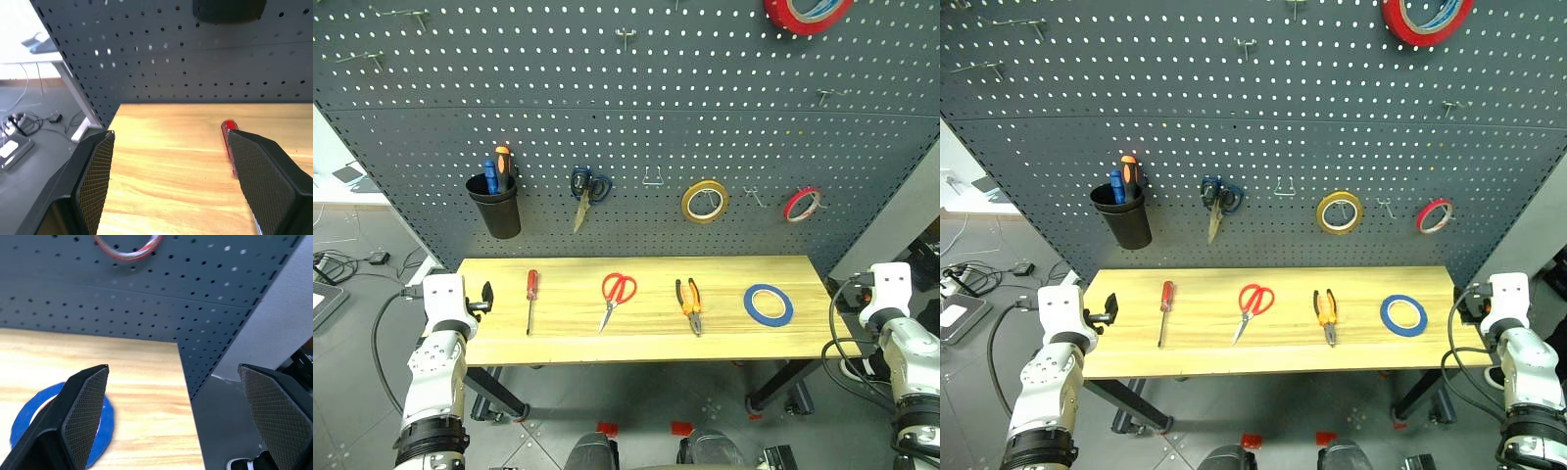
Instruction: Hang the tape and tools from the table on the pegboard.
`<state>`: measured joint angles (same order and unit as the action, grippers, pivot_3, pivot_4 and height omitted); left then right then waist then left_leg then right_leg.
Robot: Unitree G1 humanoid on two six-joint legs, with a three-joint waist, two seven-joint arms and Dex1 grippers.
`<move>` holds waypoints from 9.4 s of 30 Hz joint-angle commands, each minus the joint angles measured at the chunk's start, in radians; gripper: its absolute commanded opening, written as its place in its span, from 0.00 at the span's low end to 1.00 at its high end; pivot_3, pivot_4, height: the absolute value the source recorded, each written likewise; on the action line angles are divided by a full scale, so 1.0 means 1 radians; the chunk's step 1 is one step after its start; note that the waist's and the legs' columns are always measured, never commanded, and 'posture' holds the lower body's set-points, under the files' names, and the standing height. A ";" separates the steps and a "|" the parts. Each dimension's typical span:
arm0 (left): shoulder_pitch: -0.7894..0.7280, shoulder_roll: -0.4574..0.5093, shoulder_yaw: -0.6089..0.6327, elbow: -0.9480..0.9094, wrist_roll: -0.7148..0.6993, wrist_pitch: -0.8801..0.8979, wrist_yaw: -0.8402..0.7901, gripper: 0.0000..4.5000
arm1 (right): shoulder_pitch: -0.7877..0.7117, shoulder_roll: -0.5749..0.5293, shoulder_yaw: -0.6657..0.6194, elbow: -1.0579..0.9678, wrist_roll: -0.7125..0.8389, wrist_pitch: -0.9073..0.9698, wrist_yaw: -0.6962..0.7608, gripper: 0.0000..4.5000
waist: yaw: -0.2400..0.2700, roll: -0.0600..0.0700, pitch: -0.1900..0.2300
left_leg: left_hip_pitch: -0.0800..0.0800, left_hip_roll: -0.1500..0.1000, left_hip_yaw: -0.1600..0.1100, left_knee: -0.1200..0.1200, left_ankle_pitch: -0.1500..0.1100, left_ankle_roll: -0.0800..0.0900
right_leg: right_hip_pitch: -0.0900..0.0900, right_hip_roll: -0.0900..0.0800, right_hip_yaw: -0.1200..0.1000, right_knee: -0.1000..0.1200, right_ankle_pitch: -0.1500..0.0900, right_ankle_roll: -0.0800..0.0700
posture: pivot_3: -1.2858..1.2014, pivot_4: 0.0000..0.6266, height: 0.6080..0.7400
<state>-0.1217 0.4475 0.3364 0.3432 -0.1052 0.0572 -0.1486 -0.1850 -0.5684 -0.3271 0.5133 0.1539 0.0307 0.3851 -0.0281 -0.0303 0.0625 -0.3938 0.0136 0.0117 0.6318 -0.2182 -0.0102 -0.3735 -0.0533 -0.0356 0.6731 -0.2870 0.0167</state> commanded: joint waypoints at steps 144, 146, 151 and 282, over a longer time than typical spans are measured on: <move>-0.160 -0.074 -0.227 -0.525 -0.184 0.147 -0.417 0.87 | -0.629 0.674 0.510 -0.758 -0.204 0.456 -0.365 0.56 | -0.028 -0.002 0.266 | -0.043 0.000 -0.002 0.015 0.003 0.001 | -0.042 -0.002 -0.004 0.012 0.010 0.003 | 0.49 0.47 1.00; -0.189 -0.079 -0.236 -0.537 -0.166 0.179 -0.379 0.87 | -0.708 0.665 0.501 -0.675 -0.216 0.355 -0.367 0.56 | -0.027 -0.003 0.266 | -0.043 0.000 -0.002 0.015 0.004 0.001 | -0.041 -0.002 -0.004 0.012 0.010 0.003 | 0.49 0.47 1.00; -0.262 -0.085 -0.268 -0.538 -0.147 0.236 -0.333 0.87 | -0.839 0.647 0.460 -0.437 -0.218 0.120 -0.376 0.56 | -0.025 -0.003 0.266 | -0.042 0.000 -0.001 0.015 0.005 -0.001 | -0.041 -0.002 -0.004 0.012 0.010 0.003 | 0.49 0.47 1.00; -0.206 -0.162 -0.426 -0.180 0.141 0.374 -0.176 0.07 | -0.244 -0.036 0.558 -1.165 0.151 0.577 0.268 1.00 | -0.010 -0.001 0.263 | -0.039 0.000 -0.004 0.012 0.004 0.000 | -0.034 -0.003 -0.006 0.005 0.009 0.005 | 0.47 0.49 1.00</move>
<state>-0.3606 0.2777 -0.1079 0.2539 0.0275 0.4847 -0.3402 -0.4188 -0.5930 0.2383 -0.5890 0.3275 0.6658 0.6413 -0.0379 -0.0315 0.3256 -0.4328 0.0139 0.0076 0.6439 -0.2140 -0.0108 -0.4073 -0.0563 -0.0420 0.6777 -0.2777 0.0217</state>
